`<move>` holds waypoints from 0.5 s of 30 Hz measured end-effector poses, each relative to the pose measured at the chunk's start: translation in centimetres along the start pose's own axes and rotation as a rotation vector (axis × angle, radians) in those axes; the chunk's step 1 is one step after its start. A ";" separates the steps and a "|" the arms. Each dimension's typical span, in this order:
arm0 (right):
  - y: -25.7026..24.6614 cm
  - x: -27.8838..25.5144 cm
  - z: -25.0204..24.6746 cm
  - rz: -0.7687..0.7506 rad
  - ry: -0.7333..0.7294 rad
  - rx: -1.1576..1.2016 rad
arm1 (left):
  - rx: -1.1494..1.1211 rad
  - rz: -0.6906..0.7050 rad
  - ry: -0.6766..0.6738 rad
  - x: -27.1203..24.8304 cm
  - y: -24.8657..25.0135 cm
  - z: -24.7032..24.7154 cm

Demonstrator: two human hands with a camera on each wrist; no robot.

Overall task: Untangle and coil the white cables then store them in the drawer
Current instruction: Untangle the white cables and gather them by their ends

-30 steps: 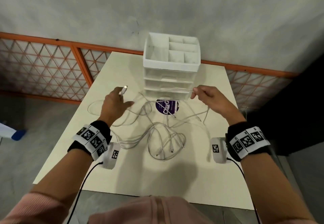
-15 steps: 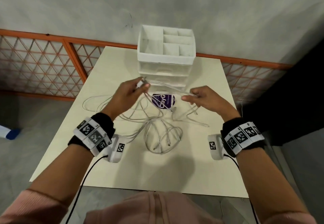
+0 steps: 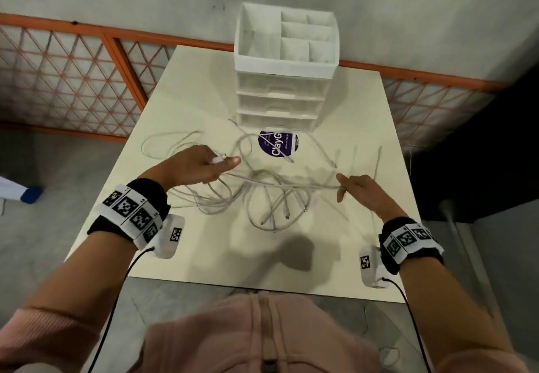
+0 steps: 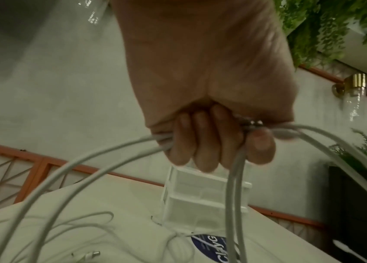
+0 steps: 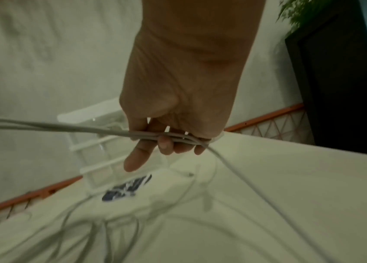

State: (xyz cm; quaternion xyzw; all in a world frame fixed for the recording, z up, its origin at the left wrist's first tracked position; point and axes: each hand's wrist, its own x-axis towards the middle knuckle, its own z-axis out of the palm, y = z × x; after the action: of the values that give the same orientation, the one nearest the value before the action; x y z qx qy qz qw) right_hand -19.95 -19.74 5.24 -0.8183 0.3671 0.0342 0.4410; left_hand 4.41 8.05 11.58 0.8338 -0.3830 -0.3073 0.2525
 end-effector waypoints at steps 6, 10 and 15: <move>1.6 0.9 3.7 0.017 -0.124 -0.211 | 0.302 -0.047 -0.333 -0.3 0.8 2.7; 0.7 2.1 7.0 -0.054 -0.002 -0.096 | 0.365 -0.059 -0.376 -0.1 1.1 4.3; 0.6 3.6 9.7 -0.042 -0.016 -0.255 | 0.312 -0.054 -0.347 -0.1 1.7 4.6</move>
State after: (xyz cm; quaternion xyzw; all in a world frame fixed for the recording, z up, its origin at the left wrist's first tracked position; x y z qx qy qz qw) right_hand -15.10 -14.82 -2.48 -0.8748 0.3393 0.0778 0.3369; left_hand 0.26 6.34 9.56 0.8072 -0.4412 -0.3898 0.0424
